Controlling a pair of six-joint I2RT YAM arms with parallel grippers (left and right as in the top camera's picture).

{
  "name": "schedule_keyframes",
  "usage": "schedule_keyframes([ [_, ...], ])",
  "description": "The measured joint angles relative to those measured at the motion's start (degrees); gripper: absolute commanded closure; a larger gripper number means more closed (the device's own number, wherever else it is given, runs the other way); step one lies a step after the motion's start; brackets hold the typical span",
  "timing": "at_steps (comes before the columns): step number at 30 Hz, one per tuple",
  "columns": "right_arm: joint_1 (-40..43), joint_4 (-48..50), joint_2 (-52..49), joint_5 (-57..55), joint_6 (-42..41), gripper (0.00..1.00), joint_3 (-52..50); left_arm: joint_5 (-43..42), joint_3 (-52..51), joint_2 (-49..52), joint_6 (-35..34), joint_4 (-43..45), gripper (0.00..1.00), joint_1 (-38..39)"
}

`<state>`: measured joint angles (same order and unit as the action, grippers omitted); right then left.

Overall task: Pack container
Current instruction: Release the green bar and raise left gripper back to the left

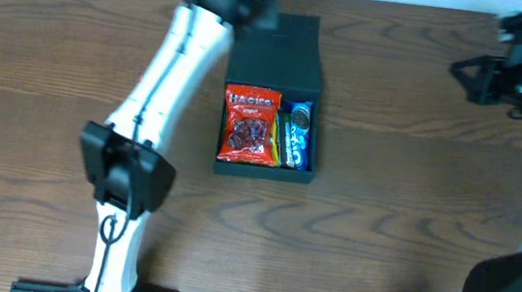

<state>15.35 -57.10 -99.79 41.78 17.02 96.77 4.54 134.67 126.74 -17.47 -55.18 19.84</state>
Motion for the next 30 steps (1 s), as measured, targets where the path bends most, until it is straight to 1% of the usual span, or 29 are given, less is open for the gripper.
schedule_keyframes([
  [1, -1.9, 1.3, -1.2, 0.6, -0.4, 0.99, -1.6, 0.6, 0.0, 0.0, 1.5, -0.1, 0.94, -3.6],
  [3, -5.5, 6.6, -3.8, 2.2, -2.0, 0.99, -5.0, 0.0, -0.3, 0.0, 2.5, 0.1, 0.94, -7.2],
  [6, -10.4, 14.3, -9.7, 3.8, -5.8, 0.99, -8.3, -4.6, -1.9, 0.0, 2.6, 0.3, 0.94, -11.4],
  [8, -13.4, 19.7, -14.6, 4.5, -9.3, 0.99, -9.2, -8.6, -4.9, 0.0, 1.6, 1.5, 0.94, -14.1],
  [11, -14.8, 27.1, -19.0, 5.0, -14.9, 0.99, -9.3, -13.0, -9.5, 0.5, 0.0, 4.0, 0.94, -16.3],
  [14, -14.8, 32.4, -22.5, 5.2, -21.0, 0.99, -9.3, -18.2, -11.6, 3.8, -2.0, 6.3, 0.94, -17.2],
  [20, -14.7, 35.1, -26.1, 5.2, -26.9, 0.99, -9.3, -27.8, -12.3, 13.2, -7.7, 9.4, 0.94, -16.4],
  [23, -14.8, 36.0, -27.5, 5.2, -28.7, 0.99, -9.3, -31.3, -12.6, 15.9, -9.8, 9.5, 0.94, -16.0],
  [30, -15.6, 38.9, -31.2, 6.4, -32.0, 0.99, -9.3, -34.7, -12.6, 17.0, -12.8, 10.0, 0.94, -14.5],
])
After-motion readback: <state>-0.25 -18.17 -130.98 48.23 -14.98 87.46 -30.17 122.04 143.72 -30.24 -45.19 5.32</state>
